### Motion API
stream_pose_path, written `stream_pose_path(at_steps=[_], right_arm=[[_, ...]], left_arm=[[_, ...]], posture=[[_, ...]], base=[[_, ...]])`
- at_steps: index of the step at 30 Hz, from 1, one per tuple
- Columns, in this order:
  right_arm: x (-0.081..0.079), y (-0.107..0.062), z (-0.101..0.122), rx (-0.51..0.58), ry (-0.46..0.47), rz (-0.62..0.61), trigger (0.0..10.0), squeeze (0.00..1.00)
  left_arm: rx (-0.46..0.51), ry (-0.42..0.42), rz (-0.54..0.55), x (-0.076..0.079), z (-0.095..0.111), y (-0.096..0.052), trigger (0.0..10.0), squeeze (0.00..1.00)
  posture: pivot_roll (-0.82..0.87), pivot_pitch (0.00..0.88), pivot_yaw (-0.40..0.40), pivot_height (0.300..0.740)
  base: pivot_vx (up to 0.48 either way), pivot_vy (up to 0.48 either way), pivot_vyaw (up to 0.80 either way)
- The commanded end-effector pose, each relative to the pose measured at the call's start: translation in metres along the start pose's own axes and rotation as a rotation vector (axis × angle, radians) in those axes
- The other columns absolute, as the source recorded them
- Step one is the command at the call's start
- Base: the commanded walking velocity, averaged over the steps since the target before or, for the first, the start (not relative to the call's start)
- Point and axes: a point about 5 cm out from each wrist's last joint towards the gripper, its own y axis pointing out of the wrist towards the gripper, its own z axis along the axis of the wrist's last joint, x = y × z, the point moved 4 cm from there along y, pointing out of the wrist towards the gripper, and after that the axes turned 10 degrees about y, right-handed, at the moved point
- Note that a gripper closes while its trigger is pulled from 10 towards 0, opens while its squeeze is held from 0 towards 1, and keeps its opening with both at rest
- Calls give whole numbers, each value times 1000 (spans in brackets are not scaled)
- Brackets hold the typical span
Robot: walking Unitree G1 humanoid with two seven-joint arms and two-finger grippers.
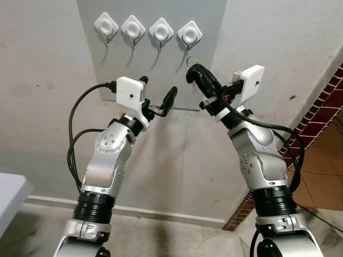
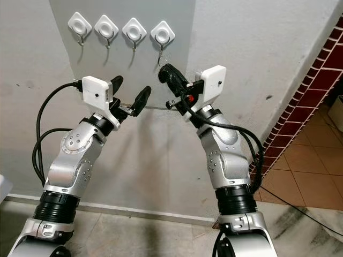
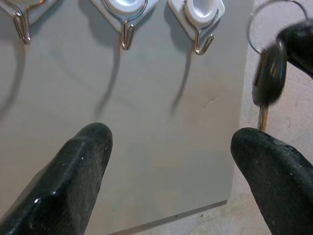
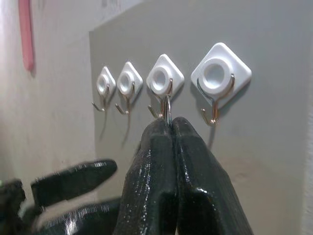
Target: Hang keys on a hook
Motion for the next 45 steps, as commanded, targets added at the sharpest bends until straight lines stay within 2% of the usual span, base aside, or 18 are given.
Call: stream_pose_path(at_steps=[1,11,20,39,42,45], right_arm=[[3,4,6,17,30,2,10000,0],[3,13,2,21,105,6,10000,0],[5,19,-2,8,119,12,10000,0],[18,30,10,55,174,-20,10000,0],[24,33,14,83,246,-38,10000,0],[25,33,14,88,274,-40,10000,0]], left_arm=[[10,7,-12,1,4,-1,10000,0],[4,-3,-13,1,4,-1,10000,0],[0,-9,-10,2,3,-2,10000,0],[-1,-19,-4,1,4,-2,10000,0],[0,-19,0,1,4,-1,10000,0],[0,-20,1,1,5,-1,10000,0]], posture=[[122,35,-28,740],[120,45,-23,740],[121,50,-23,740],[122,61,-22,740],[124,62,-26,740],[124,62,-26,740]], base=[[0,0,0],[0,0,0],[0,0,0],[0,0,0],[0,0,0],[0,0,0]])
